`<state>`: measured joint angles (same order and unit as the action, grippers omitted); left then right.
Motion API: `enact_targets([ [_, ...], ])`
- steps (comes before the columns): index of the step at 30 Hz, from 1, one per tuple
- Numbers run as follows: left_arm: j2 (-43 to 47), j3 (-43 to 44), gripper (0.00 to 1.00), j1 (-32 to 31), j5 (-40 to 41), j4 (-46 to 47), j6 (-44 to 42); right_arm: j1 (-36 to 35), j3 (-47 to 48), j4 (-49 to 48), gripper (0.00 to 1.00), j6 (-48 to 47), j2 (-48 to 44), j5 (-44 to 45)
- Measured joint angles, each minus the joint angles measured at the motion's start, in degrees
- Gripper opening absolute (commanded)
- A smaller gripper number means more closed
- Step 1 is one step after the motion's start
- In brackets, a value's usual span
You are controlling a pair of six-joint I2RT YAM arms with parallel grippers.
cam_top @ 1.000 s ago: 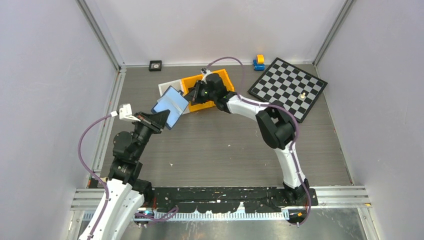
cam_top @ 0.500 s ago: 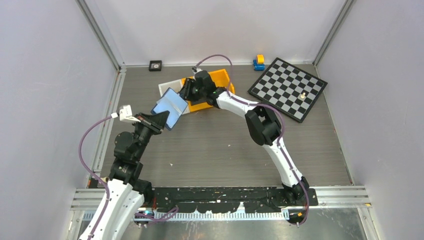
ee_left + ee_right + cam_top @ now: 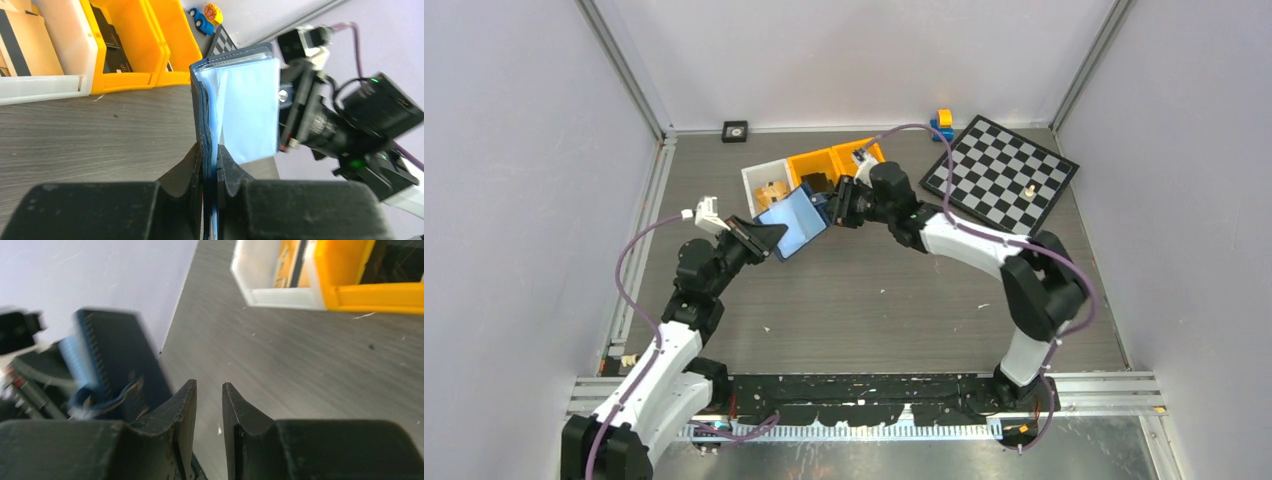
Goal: Take the credit cards out of the card holder
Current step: Place the credit card in the storage box, then remove the credit card from the card holder.
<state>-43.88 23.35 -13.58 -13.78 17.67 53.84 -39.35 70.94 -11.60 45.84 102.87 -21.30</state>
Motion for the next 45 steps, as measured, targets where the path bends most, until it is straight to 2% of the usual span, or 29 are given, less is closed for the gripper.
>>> enact_targets([
  [4, -3.8, -0.2, 0.0, -0.1, -2.4, 3.7, 0.4, -0.7, -6.7, -1.9, 0.31, -0.9, -8.3, -0.3],
  [8, -10.6, 0.2, 0.0, -2.2, -5.5, 9.1, 0.7, -0.7, -11.9, -3.6, 0.35, -3.4, -11.9, 0.3],
  [14, -23.5, 4.0, 0.0, -7.0, -9.1, 13.8, -0.2, -0.1, -16.1, -3.4, 0.55, -5.5, -12.0, 0.8],
  [20, -26.9, 5.0, 0.0, -7.1, -10.8, 15.1, -0.3, 0.9, -18.4, -4.7, 0.8, -6.1, -12.4, 0.7],
  [27, -27.1, 7.6, 0.0, -8.2, -12.2, 13.6, -0.6, 2.2, -23.0, -13.0, 0.83, -2.3, -14.5, -2.9],
  [35, -27.7, 11.2, 0.0, -8.6, -12.3, 7.5, -1.8, 3.0, -24.2, -21.6, 0.85, 1.6, -14.3, -7.5],
  [45, -28.7, 11.6, 0.0, -8.6, -12.2, 5.6, -2.0, 3.3, -24.2, -22.3, 0.87, 2.5, -12.1, -8.7],
])
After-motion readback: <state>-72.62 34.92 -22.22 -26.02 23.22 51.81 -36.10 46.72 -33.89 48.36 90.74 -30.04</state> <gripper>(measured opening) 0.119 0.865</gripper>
